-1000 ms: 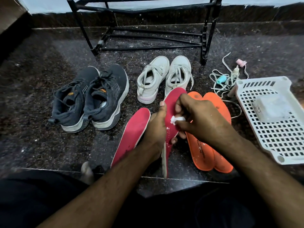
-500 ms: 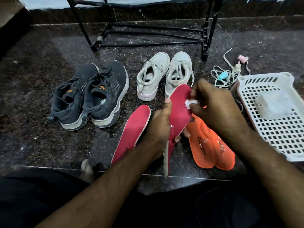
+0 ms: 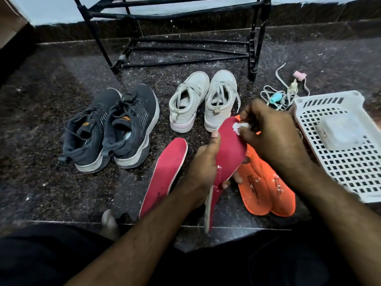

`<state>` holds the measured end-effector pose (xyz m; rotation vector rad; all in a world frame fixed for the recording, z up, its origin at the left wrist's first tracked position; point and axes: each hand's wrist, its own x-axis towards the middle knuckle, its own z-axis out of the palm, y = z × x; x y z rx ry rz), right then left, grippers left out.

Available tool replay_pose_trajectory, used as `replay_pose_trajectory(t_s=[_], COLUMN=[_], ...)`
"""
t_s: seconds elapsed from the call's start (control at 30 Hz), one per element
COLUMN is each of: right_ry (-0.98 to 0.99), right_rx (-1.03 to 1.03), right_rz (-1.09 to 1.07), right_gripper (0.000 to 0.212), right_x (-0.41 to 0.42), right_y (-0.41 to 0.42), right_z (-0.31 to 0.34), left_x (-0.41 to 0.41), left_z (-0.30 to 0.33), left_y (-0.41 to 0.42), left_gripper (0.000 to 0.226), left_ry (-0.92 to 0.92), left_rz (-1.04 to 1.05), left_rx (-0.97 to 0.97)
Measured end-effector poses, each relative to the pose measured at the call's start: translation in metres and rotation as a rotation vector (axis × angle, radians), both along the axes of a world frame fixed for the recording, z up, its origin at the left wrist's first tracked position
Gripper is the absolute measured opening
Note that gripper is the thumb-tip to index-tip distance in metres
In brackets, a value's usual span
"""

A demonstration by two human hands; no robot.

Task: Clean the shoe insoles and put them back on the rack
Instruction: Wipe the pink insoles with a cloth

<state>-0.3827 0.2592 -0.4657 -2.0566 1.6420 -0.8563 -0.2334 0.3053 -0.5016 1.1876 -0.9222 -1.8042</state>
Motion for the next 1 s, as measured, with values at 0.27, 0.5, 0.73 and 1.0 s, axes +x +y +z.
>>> replay_pose_trajectory(t_s=[0.27,0.5,0.73,1.0], right_ry=[0.041,0.095,0.087,0.122], right_rx=[0.186,0.024,0.123,0.175], right_rz=[0.244,0.154,0.228,0.301], right_gripper=[0.029,0.023,0.026,0.025], right_x=[0.01,0.012,0.012,0.016], right_y=[0.014,0.009,0.012,0.015], right_z=[-0.006,-0.005,-0.006,0.0], left_x=[0.004,0.004,0.004,0.006], left_z=[-0.009,-0.006,-0.008,-0.014], left_y=[-0.007,-0.005,-0.008,-0.009], left_gripper=[0.071,0.071,0.069,0.074], left_ry=[0.023,0.029,0.046,0.028], left_rz=[0.077,0.07,0.068,0.104], left_rx=[0.081,0.04,0.071,0.075])
